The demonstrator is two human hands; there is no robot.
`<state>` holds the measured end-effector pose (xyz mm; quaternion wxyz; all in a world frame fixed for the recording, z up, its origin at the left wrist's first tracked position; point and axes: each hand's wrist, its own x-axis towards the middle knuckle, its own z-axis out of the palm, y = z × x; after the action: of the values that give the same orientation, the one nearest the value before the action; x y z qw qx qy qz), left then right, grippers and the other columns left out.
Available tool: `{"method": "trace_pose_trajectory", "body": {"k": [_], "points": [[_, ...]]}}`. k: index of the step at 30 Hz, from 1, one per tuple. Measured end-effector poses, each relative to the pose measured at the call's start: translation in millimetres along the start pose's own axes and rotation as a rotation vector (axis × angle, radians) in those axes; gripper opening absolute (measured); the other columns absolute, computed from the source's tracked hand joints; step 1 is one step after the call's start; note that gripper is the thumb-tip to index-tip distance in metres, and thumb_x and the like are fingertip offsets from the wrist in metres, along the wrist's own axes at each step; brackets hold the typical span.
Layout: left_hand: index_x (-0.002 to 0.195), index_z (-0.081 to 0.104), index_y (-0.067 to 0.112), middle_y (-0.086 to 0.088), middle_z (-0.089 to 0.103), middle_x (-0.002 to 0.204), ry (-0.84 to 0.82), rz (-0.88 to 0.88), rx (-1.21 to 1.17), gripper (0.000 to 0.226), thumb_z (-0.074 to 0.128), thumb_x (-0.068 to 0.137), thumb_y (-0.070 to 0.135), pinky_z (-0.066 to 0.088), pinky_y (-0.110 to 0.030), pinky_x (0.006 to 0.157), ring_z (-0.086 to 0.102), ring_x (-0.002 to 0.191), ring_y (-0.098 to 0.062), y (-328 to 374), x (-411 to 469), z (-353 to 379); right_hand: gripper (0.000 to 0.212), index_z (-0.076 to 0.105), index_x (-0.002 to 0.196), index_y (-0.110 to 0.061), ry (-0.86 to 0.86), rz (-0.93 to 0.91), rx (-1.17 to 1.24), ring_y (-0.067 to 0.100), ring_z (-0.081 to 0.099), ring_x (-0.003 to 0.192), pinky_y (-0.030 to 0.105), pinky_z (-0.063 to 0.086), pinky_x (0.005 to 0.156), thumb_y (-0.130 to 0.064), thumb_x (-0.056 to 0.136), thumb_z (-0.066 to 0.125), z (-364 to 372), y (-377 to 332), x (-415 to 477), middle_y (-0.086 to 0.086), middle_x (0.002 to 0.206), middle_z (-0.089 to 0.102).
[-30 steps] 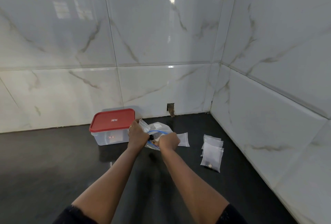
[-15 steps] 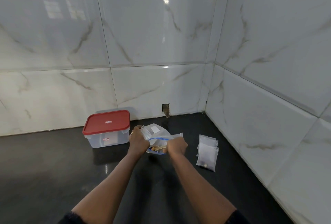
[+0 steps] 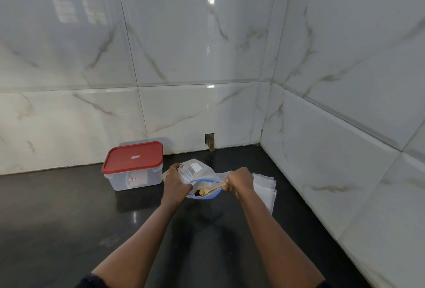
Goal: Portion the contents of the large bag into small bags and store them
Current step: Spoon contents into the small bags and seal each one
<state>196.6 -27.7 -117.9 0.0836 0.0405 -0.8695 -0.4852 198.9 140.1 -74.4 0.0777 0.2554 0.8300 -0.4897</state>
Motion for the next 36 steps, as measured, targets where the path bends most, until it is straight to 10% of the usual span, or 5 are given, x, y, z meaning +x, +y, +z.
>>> {"method": "trace_pose_trajectory", "body": {"k": [7,16,25,30,36], "points": [[0.123,0.042,0.01,-0.012,0.052,0.127,0.049,0.025,-0.022,0.066,0.079,0.069,0.005,0.046,-0.038,0.097,0.052,0.113,-0.026,-4,-2,-2,0.021,0.063,0.081,0.012,-0.081,-0.013,0.107,0.017,0.058,0.056,0.024,0.053,0.073,0.009,0.09,0.044,-43,-18,-1,0.017,0.066,0.059],[0.119,0.046,0.011,-0.01,0.055,0.12,0.035,0.039,-0.069,0.06,0.079,0.069,0.006,0.051,-0.041,0.094,0.056,0.107,-0.023,-7,-9,-8,0.026,0.064,0.067,0.0,-0.076,-0.155,0.144,0.016,0.06,0.057,0.02,0.051,0.059,0.003,0.088,0.049,-43,-44,-19,0.012,0.064,0.063],[0.117,0.046,0.013,-0.007,0.058,0.116,0.045,0.045,-0.103,0.059,0.08,0.07,0.017,0.05,-0.04,0.095,0.059,0.103,-0.02,-11,-11,-10,0.021,0.069,0.106,0.001,-0.004,-0.515,-0.1,0.015,0.065,0.065,0.026,0.058,0.076,-0.004,0.09,0.057,-6,-46,-42,0.017,0.089,0.071],[0.12,0.043,0.011,-0.01,0.056,0.12,0.064,0.003,-0.113,0.062,0.079,0.069,0.008,0.049,-0.038,0.096,0.057,0.107,-0.024,-11,-8,-9,0.025,0.066,0.116,-0.004,-0.012,-0.652,-0.16,0.004,0.055,0.058,0.009,0.048,0.06,-0.007,0.094,0.054,3,-45,-50,0.015,0.103,0.069],[0.125,0.039,0.011,-0.011,0.053,0.127,0.074,-0.062,-0.135,0.068,0.077,0.07,0.002,0.048,-0.041,0.097,0.055,0.113,-0.029,-9,-3,-8,0.03,0.063,0.123,-0.008,-0.012,-0.811,-0.319,0.02,0.066,0.098,0.025,0.052,0.094,-0.009,0.094,0.055,5,-46,-56,0.01,0.117,0.067]]}}
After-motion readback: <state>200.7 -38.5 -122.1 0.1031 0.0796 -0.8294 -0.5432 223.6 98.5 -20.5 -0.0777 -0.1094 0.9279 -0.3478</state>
